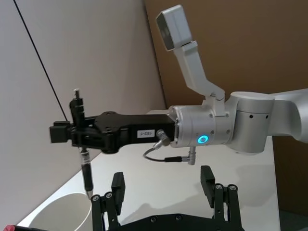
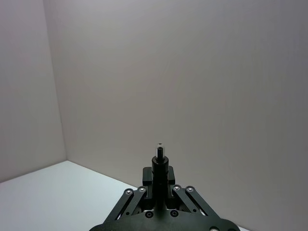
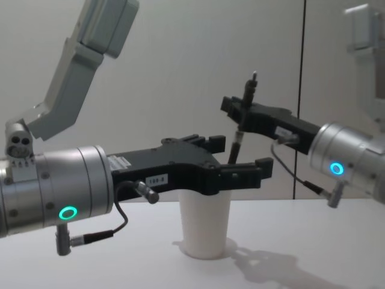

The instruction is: Place the pen into the pen holder.

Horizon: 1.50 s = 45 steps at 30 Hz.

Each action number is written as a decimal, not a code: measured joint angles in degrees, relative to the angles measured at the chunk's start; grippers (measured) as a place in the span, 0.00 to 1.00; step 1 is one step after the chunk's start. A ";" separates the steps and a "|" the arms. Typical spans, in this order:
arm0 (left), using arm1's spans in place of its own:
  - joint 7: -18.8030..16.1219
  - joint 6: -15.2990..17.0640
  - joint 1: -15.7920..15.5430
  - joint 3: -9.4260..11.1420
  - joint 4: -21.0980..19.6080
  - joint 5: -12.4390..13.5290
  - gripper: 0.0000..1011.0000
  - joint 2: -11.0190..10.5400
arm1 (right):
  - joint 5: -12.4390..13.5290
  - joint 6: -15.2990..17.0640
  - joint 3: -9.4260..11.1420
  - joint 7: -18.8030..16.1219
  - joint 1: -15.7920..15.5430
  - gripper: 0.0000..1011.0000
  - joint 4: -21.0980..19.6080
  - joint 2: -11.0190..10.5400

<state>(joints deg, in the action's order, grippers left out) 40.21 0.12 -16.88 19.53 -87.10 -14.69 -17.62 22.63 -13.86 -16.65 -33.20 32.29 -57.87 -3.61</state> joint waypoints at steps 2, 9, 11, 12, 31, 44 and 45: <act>0.00 0.00 0.00 0.00 0.00 0.00 0.99 0.00 | -0.82 -0.85 -0.31 0.01 1.11 0.14 1.87 0.52; 0.00 0.00 0.00 0.00 0.00 0.00 0.99 0.00 | -2.85 -3.62 -1.02 0.06 4.35 0.14 7.47 2.00; 0.00 0.00 0.00 0.00 0.00 0.00 0.99 0.00 | -3.28 -4.44 -1.16 0.06 5.36 0.14 9.28 2.45; 0.00 0.00 0.00 0.00 0.00 0.00 0.99 0.00 | -3.39 -4.74 -1.21 0.05 5.72 0.14 9.91 2.60; 0.00 0.00 0.00 0.00 0.00 0.00 0.99 0.00 | -4.49 -10.30 -1.83 -0.90 13.40 0.14 24.28 5.85; 0.00 0.00 0.00 0.00 0.00 0.00 0.99 0.00 | -4.33 -11.45 -1.96 -1.58 16.20 0.41 29.72 7.05; 0.00 0.00 0.00 0.00 0.00 0.00 0.99 0.00 | -4.30 -11.45 -1.97 -1.61 16.29 0.44 29.91 7.11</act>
<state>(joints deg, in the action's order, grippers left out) 40.21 0.11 -16.88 19.53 -87.09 -14.69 -17.63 18.33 -25.31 -18.63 -34.81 48.59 -27.95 3.50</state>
